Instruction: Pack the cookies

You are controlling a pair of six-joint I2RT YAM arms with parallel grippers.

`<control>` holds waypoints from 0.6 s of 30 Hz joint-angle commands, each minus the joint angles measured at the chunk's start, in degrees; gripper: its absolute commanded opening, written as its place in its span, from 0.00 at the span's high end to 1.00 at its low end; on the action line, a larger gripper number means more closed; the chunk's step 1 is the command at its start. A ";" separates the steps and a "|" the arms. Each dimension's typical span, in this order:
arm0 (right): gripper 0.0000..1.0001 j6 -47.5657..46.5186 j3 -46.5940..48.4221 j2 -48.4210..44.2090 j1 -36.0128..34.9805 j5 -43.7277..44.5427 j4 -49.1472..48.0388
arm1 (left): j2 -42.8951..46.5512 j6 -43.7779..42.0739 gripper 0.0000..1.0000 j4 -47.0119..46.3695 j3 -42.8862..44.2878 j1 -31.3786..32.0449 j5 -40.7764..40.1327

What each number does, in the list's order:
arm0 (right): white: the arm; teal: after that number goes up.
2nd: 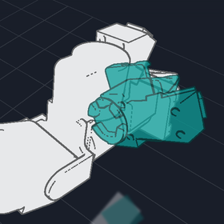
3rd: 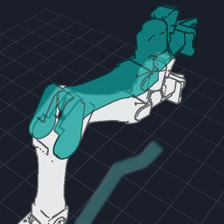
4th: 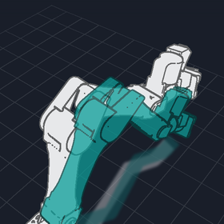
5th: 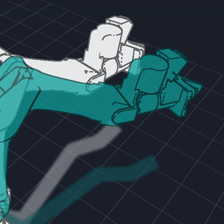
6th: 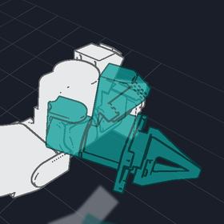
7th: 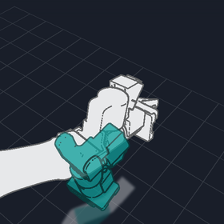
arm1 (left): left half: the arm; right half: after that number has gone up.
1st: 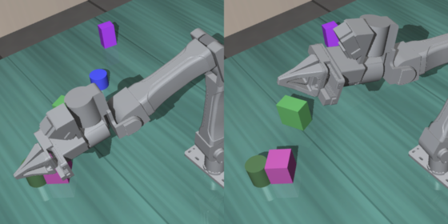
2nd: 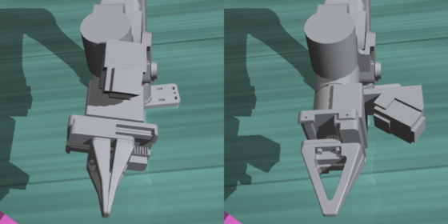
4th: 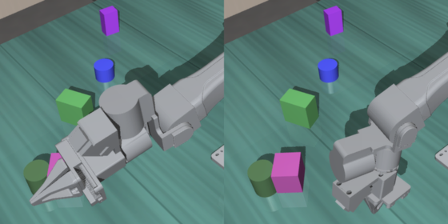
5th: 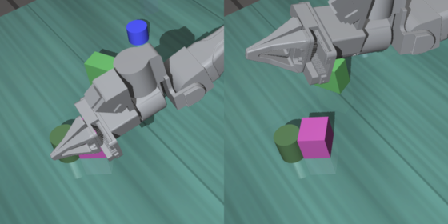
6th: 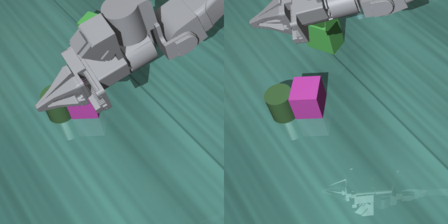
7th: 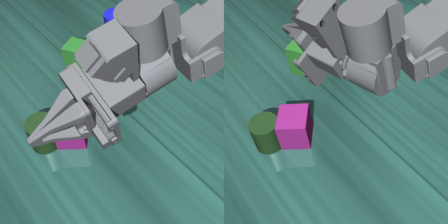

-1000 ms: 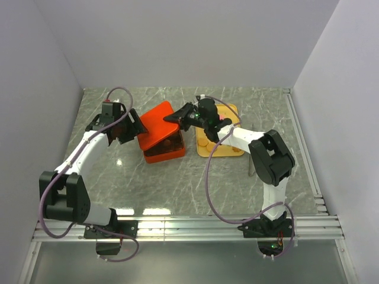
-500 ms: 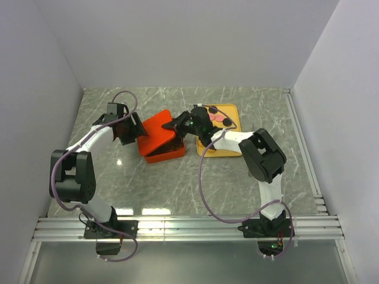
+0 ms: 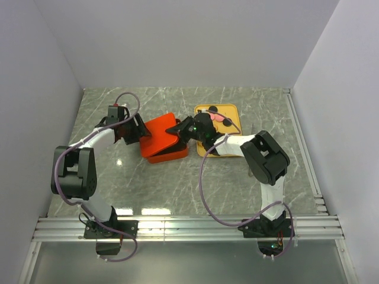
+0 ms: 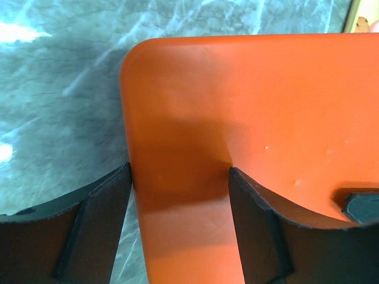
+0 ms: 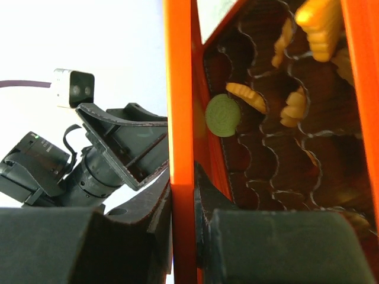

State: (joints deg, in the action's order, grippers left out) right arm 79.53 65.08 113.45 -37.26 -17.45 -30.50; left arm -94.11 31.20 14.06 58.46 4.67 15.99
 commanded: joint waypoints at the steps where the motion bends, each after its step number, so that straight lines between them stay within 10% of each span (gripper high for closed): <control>1: 1.00 -0.34 -2.32 -4.64 -0.54 0.05 -2.72 | -2.13 0.35 0.29 -2.81 -2.47 0.43 2.99; 15: 0.99 0.63 -8.56 -7.62 1.40 0.05 -3.43 | -2.31 2.81 0.22 -7.21 -4.49 0.43 8.79; 18: 0.83 -1.39 -9.27 -9.56 1.75 1.89 0.52 | -2.05 2.90 0.22 -7.30 -4.67 0.43 9.24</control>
State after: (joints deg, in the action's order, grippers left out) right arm 79.57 56.55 108.33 -35.92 -16.71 -32.75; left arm -95.46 34.17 7.25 54.89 4.67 23.62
